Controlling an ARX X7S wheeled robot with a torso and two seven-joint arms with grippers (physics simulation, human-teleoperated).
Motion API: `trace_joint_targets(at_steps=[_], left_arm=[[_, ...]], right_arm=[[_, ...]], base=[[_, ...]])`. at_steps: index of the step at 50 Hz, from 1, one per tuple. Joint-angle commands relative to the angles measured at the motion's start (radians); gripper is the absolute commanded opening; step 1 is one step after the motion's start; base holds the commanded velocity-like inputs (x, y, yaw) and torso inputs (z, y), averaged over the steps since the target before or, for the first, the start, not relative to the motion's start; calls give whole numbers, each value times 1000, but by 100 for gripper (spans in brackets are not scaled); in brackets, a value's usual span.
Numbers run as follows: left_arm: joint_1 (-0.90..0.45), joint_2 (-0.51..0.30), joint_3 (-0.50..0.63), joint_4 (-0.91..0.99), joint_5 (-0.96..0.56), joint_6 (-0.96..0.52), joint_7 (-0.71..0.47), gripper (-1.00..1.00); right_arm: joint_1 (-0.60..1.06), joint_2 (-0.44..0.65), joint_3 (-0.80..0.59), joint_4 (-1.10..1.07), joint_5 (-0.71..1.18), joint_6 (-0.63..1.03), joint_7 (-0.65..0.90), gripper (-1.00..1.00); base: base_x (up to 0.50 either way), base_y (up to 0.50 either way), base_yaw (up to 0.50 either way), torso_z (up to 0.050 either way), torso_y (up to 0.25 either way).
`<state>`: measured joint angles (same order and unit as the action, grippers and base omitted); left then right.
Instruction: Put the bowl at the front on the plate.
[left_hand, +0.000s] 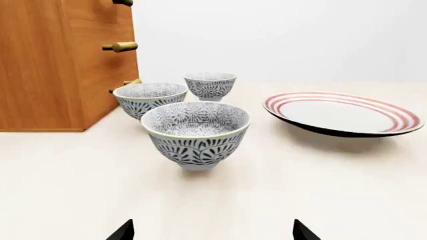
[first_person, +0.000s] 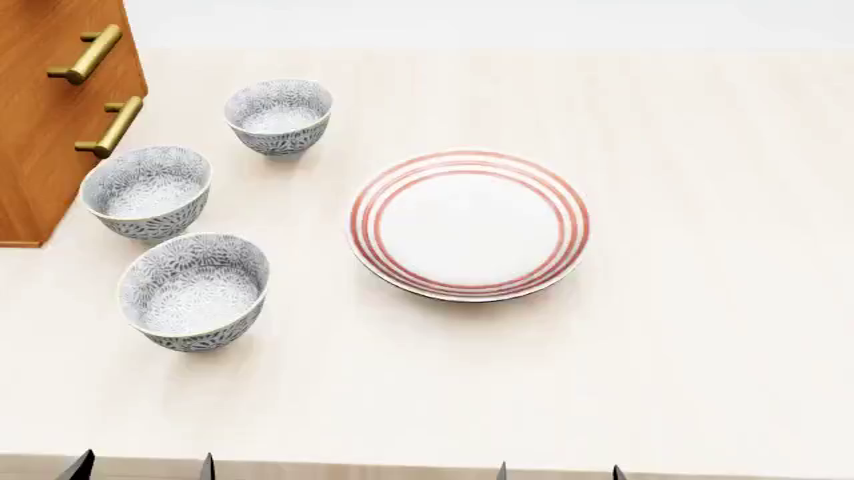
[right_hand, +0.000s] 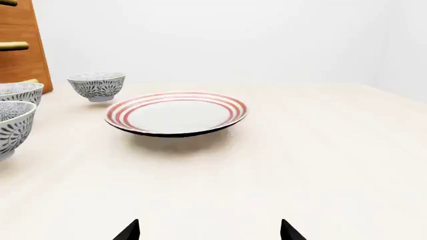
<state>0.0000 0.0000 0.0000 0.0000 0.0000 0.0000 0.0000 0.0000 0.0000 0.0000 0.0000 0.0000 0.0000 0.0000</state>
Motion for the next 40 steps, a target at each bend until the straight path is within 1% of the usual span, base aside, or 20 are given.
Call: trace_joint_targets(at_steps=[1,5,6,7,10,11,14,15,18,19,21,24,27,28,30,31,33,36,39,40], left_arm=[[1,-9,12,2,0,-1,-12,100],[-3,-31,30,30,-39,-32,-20,100],[1,-36,31,87,-44,-84,-25,100],[0,-39,35,70,-44,-79,-28,100],[-17,-56,39,175,-59,-218,-35,100],[-17,-57,41,178,-61,-220,-37,100],[-78,-83,40,292,-91,-404,-27,100],[-128,-89,21,373,-145,-503,-7,100],[-216,-114,26,458,-160,-656,-11,100],[-306,-126,12,537,-193,-806,-13,100],[-365,-141,16,564,-207,-884,-8,100],[-524,-155,15,598,-240,-1037,-2,100],[-617,-162,8,603,-277,-1118,23,100],[-683,-170,16,592,-271,-1128,21,100],[-767,-172,14,549,-271,-1149,20,100],[-807,-153,-23,526,-303,-1174,38,100],[-887,-173,-15,465,-315,-1199,64,100],[-980,-172,-33,373,-313,-1208,63,100],[-1064,-198,15,335,-298,-1196,75,100],[-1098,-185,-2,318,-285,-1193,48,100]], right_arm=[[-2,9,-12,-8,9,6,13,100],[1,22,-26,-41,54,79,35,100],[0,26,-31,-50,58,86,38,100],[1,30,-36,-53,59,92,43,100],[27,43,-38,-148,86,202,50,100],[27,45,-40,-150,88,204,53,100],[94,65,-30,-331,153,444,57,100],[158,70,-15,-409,190,571,66,100],[256,108,-43,-513,206,748,68,100],[312,108,-22,-567,265,839,45,100],[379,112,-12,-600,286,895,49,100],[563,95,46,-599,346,1084,74,100],[650,100,48,-577,353,1124,83,100],[706,101,51,-547,354,1146,88,100],[776,103,52,-525,368,1179,82,100],[799,113,34,-508,354,1159,84,100],[873,111,40,-461,355,1173,88,100],[951,116,29,-425,349,1166,89,100],[1021,121,11,-390,343,1156,86,100],[1044,124,1,-378,340,1149,82,100]], base=[[0,0,0,0,0],[0,0,0,0,0],[0,0,0,0,0],[0,0,0,0,0],[0,0,0,0,0],[0,0,0,0,0],[0,0,0,0,0],[0,0,0,0,0],[0,0,0,0,0],[0,0,0,0,0],[0,0,0,0,0],[0,0,0,0,0],[0,0,0,0,0],[0,0,0,0,0],[0,0,0,0,0],[0,0,0,0,0],[0,0,0,0,0],[0,0,0,0,0],[0,0,0,0,0],[0,0,0,0,0]])
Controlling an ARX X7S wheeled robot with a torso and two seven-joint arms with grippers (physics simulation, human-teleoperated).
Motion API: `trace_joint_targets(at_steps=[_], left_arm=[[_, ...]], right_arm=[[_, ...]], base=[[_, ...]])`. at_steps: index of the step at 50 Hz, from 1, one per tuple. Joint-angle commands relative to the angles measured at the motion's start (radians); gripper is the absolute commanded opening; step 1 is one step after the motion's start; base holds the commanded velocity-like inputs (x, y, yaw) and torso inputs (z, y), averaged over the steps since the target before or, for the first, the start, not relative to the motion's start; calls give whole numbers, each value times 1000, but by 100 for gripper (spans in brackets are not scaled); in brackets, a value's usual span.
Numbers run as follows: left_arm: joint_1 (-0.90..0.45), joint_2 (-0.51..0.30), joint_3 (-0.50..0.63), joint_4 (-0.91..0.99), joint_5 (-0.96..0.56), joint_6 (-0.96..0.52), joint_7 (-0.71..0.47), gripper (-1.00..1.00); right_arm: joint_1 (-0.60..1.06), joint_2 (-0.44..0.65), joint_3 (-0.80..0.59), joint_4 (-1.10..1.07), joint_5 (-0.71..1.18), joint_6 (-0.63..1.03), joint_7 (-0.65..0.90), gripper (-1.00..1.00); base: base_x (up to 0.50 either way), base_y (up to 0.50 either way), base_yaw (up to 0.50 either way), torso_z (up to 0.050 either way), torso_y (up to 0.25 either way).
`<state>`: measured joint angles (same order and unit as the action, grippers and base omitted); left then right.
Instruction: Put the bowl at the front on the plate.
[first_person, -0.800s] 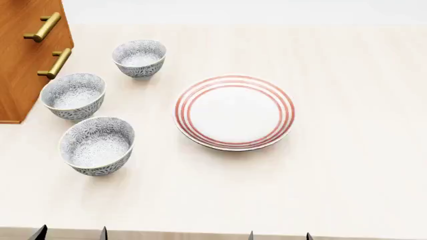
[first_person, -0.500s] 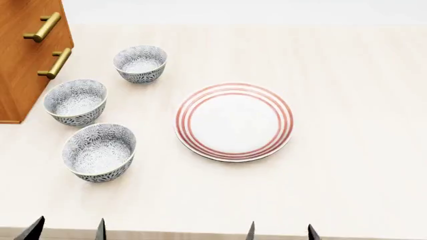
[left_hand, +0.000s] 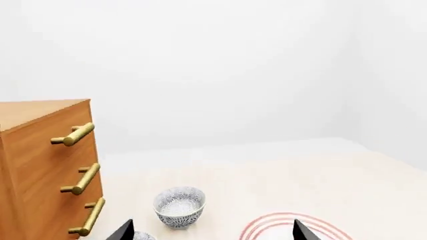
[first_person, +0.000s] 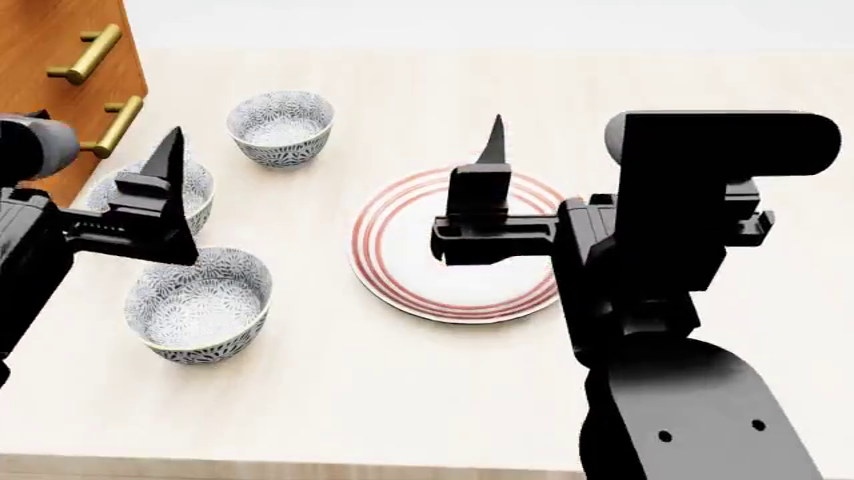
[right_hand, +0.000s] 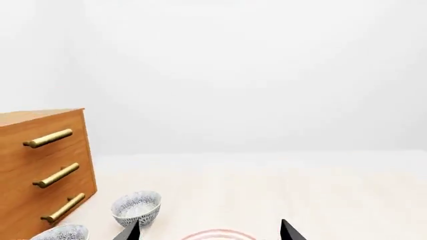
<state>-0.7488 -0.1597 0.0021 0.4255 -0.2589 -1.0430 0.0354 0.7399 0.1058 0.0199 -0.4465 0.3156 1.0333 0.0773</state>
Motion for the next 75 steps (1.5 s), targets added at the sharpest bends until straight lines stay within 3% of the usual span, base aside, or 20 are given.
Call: trace_joint_targets(at_steps=[1,9,19,47,54,56,58,59,61,62,65,68,70,75], left_arm=[[-368,-37,20,-111,-27,-152,26,100],[-456,-44,37,-163,-35,-167,40,100],[-425,-53,33,-211,-18,-99,32,100],[-392,-59,26,-165,-39,-121,17,100],[-382,-40,-20,-170,-66,-156,11,100],[-378,-32,-39,-183,-79,-228,0,100],[-385,17,-144,-197,-114,-314,-20,100],[-395,50,-215,-207,-119,-363,-51,100],[-417,48,-224,-238,-118,-526,-123,100],[-409,47,-296,-264,-268,-527,-234,100],[-383,-21,-302,-324,-653,-527,-590,100],[-355,-61,-271,-344,-911,-526,-798,100],[-340,-59,-291,-372,-1033,-524,-923,100],[-296,-66,-305,-433,-1206,-514,-1090,100]], right_arm=[[321,19,-25,79,23,113,4,100],[393,18,-35,132,28,78,-8,100],[366,42,-59,124,23,49,-12,100],[359,48,-50,106,52,54,6,100],[351,49,-45,109,52,23,9,100],[343,59,-58,106,50,23,5,100],[339,59,-55,104,53,20,5,100],[338,61,-54,108,53,15,4,100],[333,71,-62,125,43,-12,-3,100],[330,76,-63,139,36,-28,-2,100],[321,78,-61,151,32,-49,-3,100],[315,87,-75,156,23,-72,-7,100],[317,88,-73,161,23,-76,-6,100],[301,92,-74,166,23,-95,-8,100]], base=[[0,0,0,0,0],[57,0,0,0,0],[497,0,0,0,0],[500,0,0,0,1],[117,0,0,0,1],[0,0,0,0,0],[0,0,0,0,0],[0,0,0,0,0],[0,0,0,0,0],[0,0,0,0,0],[0,0,0,0,0],[0,0,0,0,0],[0,0,0,0,0],[0,0,0,0,0]])
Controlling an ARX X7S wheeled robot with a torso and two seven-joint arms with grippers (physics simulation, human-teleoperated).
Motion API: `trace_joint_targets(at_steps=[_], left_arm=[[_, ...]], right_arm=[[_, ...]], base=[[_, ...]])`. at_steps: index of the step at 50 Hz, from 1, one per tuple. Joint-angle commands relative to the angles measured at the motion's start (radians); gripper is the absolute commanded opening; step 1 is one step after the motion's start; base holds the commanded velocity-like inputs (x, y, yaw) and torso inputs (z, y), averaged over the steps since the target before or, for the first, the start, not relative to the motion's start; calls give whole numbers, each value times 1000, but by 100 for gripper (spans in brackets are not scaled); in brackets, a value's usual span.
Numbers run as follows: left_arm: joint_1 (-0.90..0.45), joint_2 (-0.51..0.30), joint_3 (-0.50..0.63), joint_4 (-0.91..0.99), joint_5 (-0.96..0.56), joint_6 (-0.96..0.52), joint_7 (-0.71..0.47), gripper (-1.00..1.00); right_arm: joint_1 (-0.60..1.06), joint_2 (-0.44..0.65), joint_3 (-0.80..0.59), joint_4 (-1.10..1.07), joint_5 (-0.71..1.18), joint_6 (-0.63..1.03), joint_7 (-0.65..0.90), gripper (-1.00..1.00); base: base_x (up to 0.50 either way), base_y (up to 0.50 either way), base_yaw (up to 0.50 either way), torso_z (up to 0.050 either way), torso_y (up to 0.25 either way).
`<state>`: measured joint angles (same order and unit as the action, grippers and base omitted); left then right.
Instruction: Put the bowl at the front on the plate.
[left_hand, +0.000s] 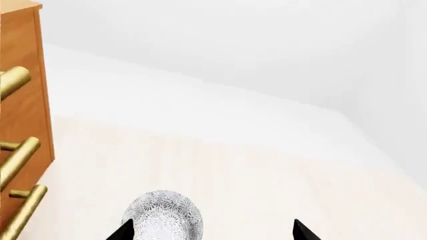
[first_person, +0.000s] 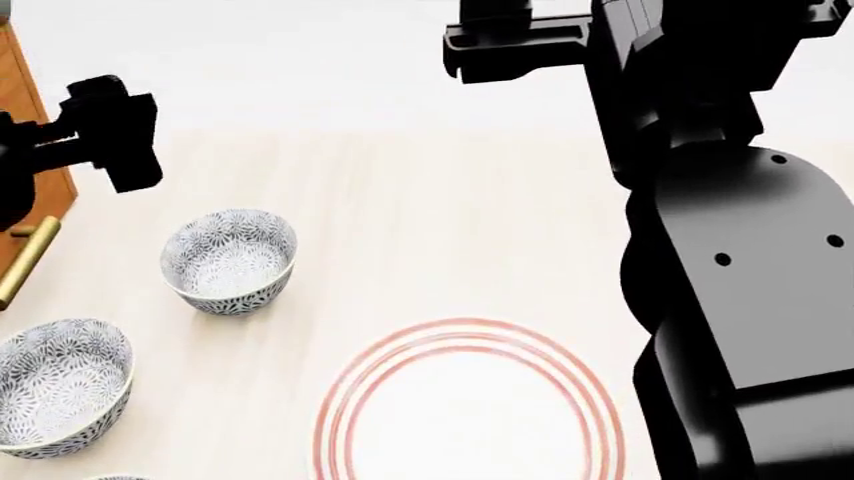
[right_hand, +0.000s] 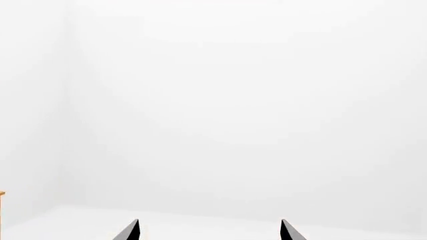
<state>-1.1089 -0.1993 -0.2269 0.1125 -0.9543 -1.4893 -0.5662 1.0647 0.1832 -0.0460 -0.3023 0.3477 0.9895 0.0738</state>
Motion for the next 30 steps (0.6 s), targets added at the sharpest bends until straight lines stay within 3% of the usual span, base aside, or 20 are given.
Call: trace_joint_targets(at_steps=[1,6,8,30], left_arm=[[83,-27,-80,-113,-518,-56,-495,100],[156,-27,-61,-125,-608,-57,-561,100],[188,-31,-47,-103,-577,-33,-527,100],[459,-49,-11,-83,-692,-3,-641,100]], right_arm=[[-30,17,-10,26,-11,-57,-6,100],[-29,18,-10,39,-11,-68,-5,100],[-30,19,-13,44,-13,-75,-6,100],[-63,38,-28,43,-9,-106,-9,100]], base=[[0,0,0,0,0],[0,0,0,0,0],[0,0,0,0,0],[0,0,0,0,0]])
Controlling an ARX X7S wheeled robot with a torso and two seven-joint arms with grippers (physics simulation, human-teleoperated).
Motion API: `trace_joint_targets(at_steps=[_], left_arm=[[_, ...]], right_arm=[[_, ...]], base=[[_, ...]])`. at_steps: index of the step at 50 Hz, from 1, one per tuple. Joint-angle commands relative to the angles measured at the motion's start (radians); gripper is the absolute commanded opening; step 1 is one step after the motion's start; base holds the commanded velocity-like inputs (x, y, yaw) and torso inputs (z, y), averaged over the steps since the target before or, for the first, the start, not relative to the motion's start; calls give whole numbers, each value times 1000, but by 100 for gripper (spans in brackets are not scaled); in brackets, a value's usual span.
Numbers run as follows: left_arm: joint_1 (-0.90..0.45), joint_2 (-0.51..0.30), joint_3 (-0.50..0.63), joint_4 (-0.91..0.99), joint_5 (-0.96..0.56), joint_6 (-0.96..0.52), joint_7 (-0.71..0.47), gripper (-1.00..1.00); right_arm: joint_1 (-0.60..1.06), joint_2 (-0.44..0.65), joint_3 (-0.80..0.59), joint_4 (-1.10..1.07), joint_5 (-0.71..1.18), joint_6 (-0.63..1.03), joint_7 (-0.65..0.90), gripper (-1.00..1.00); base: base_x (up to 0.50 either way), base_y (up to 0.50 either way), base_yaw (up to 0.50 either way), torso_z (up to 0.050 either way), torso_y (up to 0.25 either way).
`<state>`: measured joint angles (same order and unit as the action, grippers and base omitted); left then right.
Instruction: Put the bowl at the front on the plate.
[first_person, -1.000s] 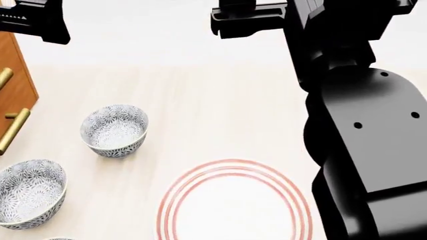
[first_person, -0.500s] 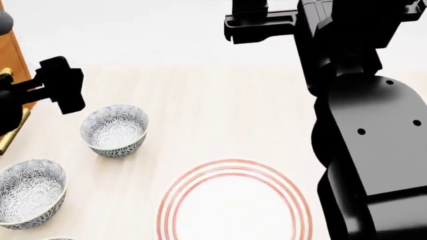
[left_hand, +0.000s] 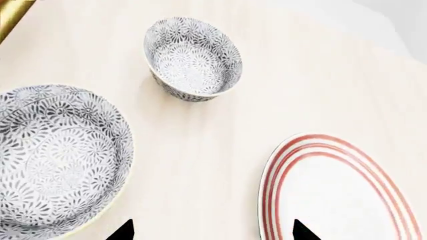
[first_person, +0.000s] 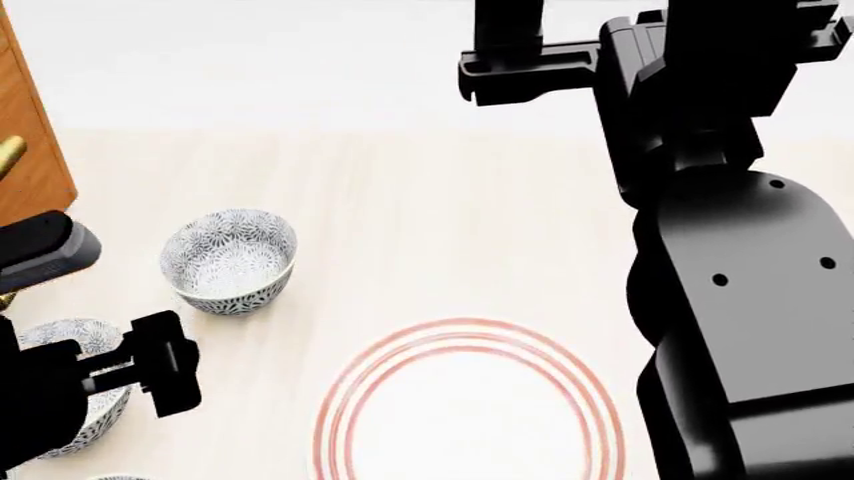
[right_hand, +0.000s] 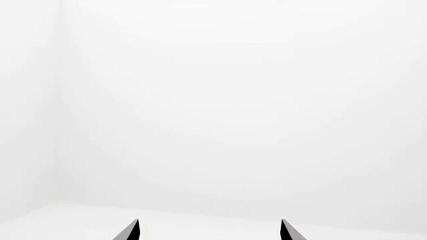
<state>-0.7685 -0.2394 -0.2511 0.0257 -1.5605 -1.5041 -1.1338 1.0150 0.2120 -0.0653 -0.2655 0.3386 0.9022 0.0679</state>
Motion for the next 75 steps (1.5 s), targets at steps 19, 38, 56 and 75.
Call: trace_joint_targets(at_steps=[19,38,56,75], left_arm=[[222,-31,119,35,-424,80,-320,100],[395,-53,174,60,-417,57,-250,100],[391,-68,223,80,-400,47,-174,-100],[285,-124,238,386,74,75,255,-100]], right_arm=[[-31,22,-19,20,-4,-57,-2,100],[-40,44,-10,24,-6,-80,5,100],[-43,53,-10,27,-2,-89,10,100],[-52,54,-35,56,-12,-126,9,100]], base=[[0,0,0,0,0],[0,0,0,0,0],[0,0,0,0,0],[2,0,-2,-1,0]])
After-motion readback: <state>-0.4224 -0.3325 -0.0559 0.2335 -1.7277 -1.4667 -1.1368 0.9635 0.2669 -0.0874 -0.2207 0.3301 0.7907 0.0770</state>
